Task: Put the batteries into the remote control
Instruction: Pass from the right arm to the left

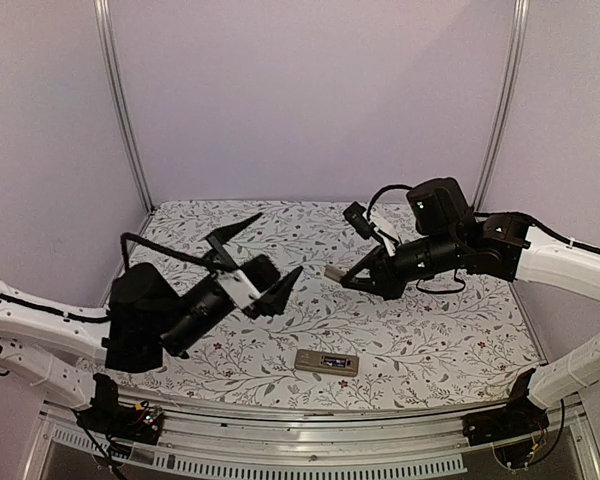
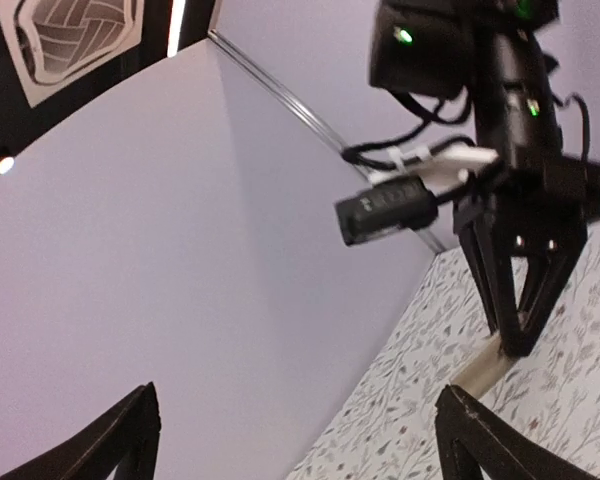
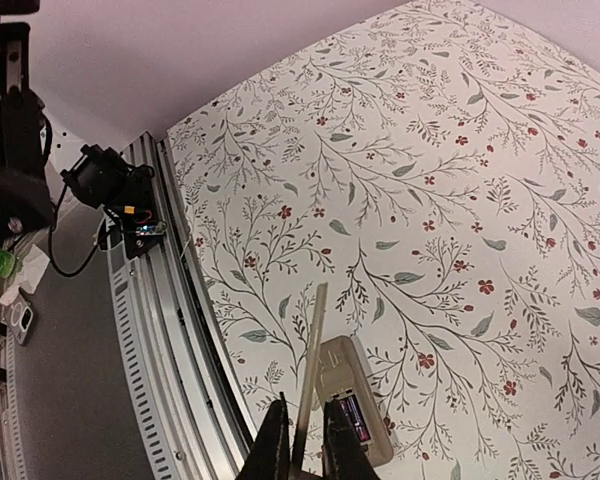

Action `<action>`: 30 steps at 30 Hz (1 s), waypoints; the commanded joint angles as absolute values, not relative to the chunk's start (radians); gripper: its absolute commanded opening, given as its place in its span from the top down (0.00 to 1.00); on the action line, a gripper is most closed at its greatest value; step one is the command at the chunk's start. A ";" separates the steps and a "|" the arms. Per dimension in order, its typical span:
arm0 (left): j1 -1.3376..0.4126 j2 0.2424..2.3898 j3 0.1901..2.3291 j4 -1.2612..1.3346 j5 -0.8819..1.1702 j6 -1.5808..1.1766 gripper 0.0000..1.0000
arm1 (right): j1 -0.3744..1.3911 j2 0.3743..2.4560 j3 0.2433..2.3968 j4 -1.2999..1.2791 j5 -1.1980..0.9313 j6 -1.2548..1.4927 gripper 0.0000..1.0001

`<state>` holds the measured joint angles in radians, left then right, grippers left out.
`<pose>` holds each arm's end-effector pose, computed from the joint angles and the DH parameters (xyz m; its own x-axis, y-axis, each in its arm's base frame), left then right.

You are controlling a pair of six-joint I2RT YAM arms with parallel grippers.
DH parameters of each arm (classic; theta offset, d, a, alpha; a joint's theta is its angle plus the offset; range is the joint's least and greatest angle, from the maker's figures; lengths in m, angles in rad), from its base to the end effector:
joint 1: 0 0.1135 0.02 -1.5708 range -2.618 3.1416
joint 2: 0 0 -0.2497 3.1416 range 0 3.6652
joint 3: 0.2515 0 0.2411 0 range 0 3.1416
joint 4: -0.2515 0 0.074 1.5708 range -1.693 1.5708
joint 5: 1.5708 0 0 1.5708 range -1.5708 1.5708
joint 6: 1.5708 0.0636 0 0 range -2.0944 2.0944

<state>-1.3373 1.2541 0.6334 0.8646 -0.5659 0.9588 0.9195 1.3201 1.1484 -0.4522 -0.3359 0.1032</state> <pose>0.1005 -0.2752 0.2946 0.6057 0.4392 -0.6635 0.3569 0.5953 0.7199 0.1695 0.2570 0.2963 -0.4463 -0.4251 -0.7875 -0.8717 0.4055 0.2752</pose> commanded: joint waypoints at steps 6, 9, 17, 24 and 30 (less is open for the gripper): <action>-1.128 1.090 0.762 0.252 -0.049 0.066 0.14 | 0.875 1.323 1.163 -0.360 -0.752 -0.035 1.00; -1.088 1.151 0.859 0.138 0.124 -0.022 0.18 | 0.872 1.345 1.205 -0.369 -0.773 -0.061 1.00; -0.923 1.124 0.810 0.247 0.517 -0.215 0.30 | 0.868 1.374 1.245 -0.394 -0.809 -0.096 1.00; -0.922 1.208 0.856 0.251 0.553 -0.243 0.44 | 0.868 1.396 1.262 -0.401 -0.813 -0.110 1.00; -0.922 1.254 0.876 0.235 0.550 -0.251 0.51 | 0.868 1.396 1.262 -0.400 -0.825 -0.118 1.00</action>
<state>-0.9279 1.2396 0.8520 0.2470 0.5316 -0.2306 0.8738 1.3891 1.2369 -0.3901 -0.8013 -0.1005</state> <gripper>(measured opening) 0.502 0.079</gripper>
